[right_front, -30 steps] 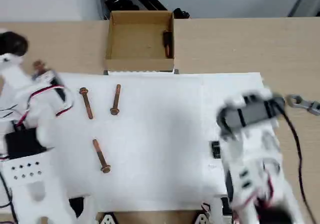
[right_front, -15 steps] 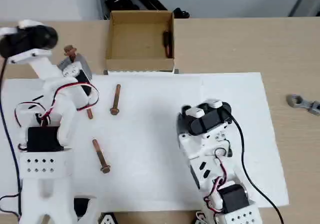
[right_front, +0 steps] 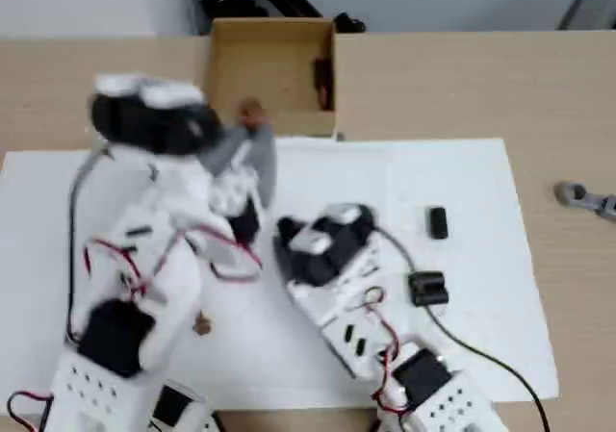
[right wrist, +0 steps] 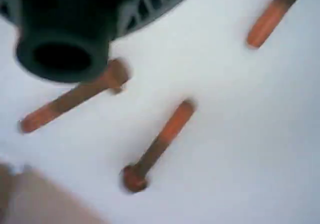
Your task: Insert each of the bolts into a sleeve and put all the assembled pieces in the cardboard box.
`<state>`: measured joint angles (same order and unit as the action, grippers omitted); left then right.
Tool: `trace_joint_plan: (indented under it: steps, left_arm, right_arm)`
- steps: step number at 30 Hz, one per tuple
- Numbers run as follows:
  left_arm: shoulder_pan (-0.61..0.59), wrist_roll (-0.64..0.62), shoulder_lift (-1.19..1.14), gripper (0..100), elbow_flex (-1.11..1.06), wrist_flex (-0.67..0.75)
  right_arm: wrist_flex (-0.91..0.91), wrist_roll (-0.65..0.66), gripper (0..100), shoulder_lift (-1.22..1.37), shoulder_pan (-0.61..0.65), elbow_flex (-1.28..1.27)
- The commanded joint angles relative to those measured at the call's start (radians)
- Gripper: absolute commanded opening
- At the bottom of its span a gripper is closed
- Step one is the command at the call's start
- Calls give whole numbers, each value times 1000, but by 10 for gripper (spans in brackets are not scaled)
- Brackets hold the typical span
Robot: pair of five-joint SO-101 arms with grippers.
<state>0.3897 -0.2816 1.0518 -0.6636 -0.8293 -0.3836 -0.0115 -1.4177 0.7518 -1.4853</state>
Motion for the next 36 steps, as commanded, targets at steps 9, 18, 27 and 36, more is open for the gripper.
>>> trace_joint_plan:
  steps: [9,18,27,36]
  left_arm:
    - [18,104,471,7,-325,9]
    - [-75,29,520,6,-348,14]
    - [-104,2,519,6,-352,37]
    - [-54,-38,520,6,-437,127]
  right_arm:
    - [134,78,2,242,54,114]
    - [56,98,2,111,35,107]
    - [-217,100,3,-249,18,155]
    - [-77,127,2,-216,18,52]
